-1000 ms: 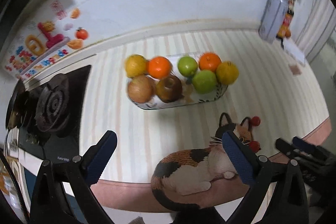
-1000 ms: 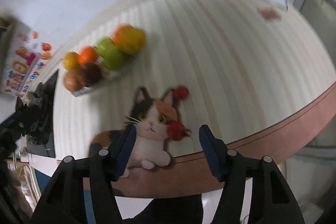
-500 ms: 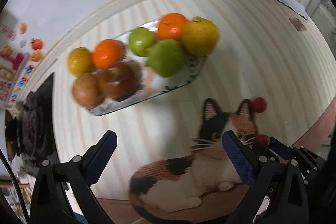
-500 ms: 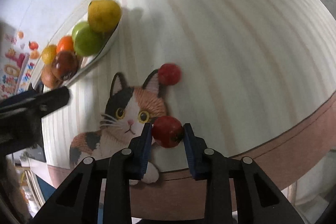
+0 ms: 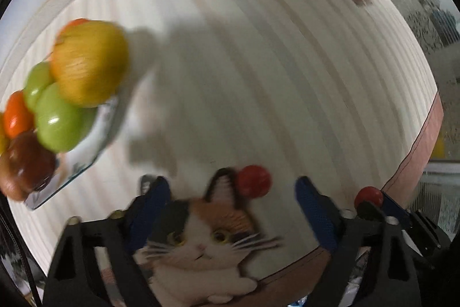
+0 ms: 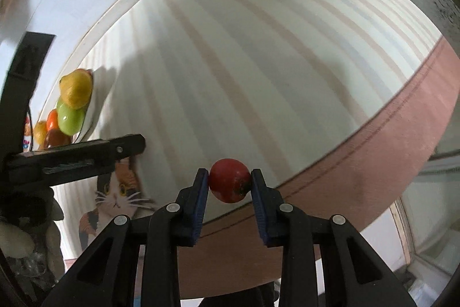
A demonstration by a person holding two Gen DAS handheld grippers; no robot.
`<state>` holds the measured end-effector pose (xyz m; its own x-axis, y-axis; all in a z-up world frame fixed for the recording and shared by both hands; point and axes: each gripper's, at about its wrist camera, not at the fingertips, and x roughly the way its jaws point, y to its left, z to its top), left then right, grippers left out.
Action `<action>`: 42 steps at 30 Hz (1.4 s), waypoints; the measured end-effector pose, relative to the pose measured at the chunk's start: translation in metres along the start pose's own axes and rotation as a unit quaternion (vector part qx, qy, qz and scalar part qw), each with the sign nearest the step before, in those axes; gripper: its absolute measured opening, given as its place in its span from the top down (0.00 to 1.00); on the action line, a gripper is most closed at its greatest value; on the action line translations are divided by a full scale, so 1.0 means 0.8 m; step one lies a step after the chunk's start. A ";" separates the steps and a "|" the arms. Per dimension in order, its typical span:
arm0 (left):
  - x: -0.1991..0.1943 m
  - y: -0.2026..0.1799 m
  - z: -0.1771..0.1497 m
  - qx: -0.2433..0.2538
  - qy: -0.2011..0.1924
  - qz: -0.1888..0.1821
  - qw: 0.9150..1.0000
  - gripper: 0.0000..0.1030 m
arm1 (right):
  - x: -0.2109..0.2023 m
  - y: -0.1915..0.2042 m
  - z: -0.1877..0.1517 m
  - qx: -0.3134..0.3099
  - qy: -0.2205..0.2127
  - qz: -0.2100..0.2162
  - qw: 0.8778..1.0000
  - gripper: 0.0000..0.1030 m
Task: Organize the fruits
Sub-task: 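Grasp a red cherry tomato with the right tool while the left tool grasps another, then carry both cherry tomatoes onto the plate and open both tools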
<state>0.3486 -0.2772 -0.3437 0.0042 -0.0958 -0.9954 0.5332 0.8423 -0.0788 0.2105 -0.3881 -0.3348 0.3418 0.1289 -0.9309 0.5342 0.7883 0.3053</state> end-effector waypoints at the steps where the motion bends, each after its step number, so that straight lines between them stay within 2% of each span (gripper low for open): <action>1: 0.006 -0.004 0.001 0.005 0.007 -0.004 1.000 0.31 | 0.000 -0.003 0.000 0.004 0.000 0.000 1.000 0.69; 2: 0.011 -0.007 0.001 0.007 0.011 -0.005 1.000 0.38 | 0.000 -0.005 0.000 0.006 0.000 -0.001 1.000 0.69; 5: 0.010 -0.017 0.001 0.020 0.001 -0.001 1.000 0.43 | 0.003 -0.013 0.001 0.010 0.002 -0.001 1.000 0.69; 7: 0.009 -0.020 0.002 0.023 -0.004 -0.002 1.000 0.54 | 0.004 -0.012 0.001 0.010 0.002 -0.001 1.000 0.69; 8: 0.007 -0.020 0.002 0.026 -0.007 -0.002 1.000 0.65 | 0.003 -0.011 0.001 0.009 0.002 -0.002 1.000 0.69; 9: 0.007 -0.021 0.004 0.027 -0.006 -0.004 1.000 0.72 | 0.002 -0.010 0.000 0.008 0.000 -0.002 1.000 0.69; 11: 0.006 -0.023 0.004 0.026 -0.004 -0.009 1.000 0.77 | -0.001 -0.008 -0.001 0.008 -0.002 -0.001 1.000 0.69; 23: -0.021 0.008 -0.011 0.009 -0.021 -0.023 0.999 0.78 | -0.015 0.014 0.007 -0.016 -0.012 0.004 1.000 0.69; 29: -0.060 0.045 -0.027 -0.019 -0.041 -0.040 0.998 0.78 | -0.012 0.056 0.011 -0.037 -0.008 0.033 0.999 0.69; 33: -0.093 0.089 -0.038 -0.054 -0.060 -0.053 0.995 0.78 | -0.010 0.106 0.016 -0.062 -0.003 0.070 0.996 0.69; 37: -0.134 0.143 -0.043 -0.090 -0.082 -0.055 0.991 0.78 | 0.001 0.167 0.027 -0.075 0.011 0.130 0.989 0.69; 42: -0.153 0.209 -0.023 -0.129 -0.089 -0.051 0.986 0.78 | 0.039 0.239 0.050 -0.064 0.045 0.198 0.977 0.69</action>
<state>0.4216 -0.1145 -0.2364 0.1216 -0.2588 -0.9583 0.3047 0.9285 -0.2121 0.3543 -0.2576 -0.2971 0.4299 0.4861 -0.7608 0.2702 0.7348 0.6221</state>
